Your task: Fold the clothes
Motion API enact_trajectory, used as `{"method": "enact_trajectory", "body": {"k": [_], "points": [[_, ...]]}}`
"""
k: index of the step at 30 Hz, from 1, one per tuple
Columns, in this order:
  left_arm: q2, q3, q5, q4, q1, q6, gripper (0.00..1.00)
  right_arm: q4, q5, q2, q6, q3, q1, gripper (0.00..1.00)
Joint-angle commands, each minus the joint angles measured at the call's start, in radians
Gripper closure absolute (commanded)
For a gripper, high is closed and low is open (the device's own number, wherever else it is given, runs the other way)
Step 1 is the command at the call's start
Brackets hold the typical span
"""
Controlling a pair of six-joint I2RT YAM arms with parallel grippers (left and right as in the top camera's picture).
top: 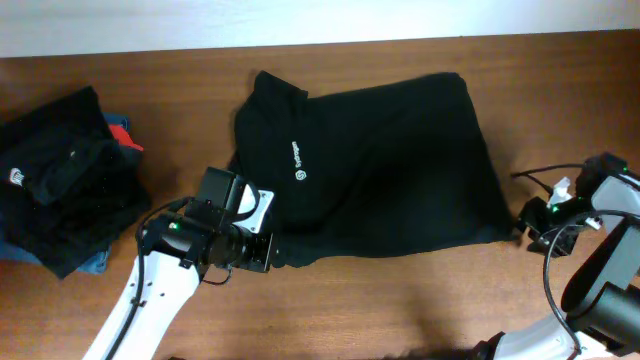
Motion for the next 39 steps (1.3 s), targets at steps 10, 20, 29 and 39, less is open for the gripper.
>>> {"method": "enact_trajectory", "body": {"k": [10,20,29,39], "points": [[-0.009,0.011,-0.007,0.003,0.004,-0.001,0.98,0.058,-0.029,-0.007,0.019,-0.035,-0.002,0.45],[-0.009,0.011,-0.007,0.011,0.004,-0.001,0.98,0.089,-0.098,-0.007,0.019,-0.040,0.036,0.40],[-0.009,0.011,-0.007,0.011,0.004,-0.002,0.98,0.147,-0.096,-0.005,0.019,-0.079,0.044,0.87],[-0.009,0.015,-0.196,0.019,0.008,-0.002,0.99,-0.043,-0.096,-0.007,0.018,0.062,0.042,0.96]]}}
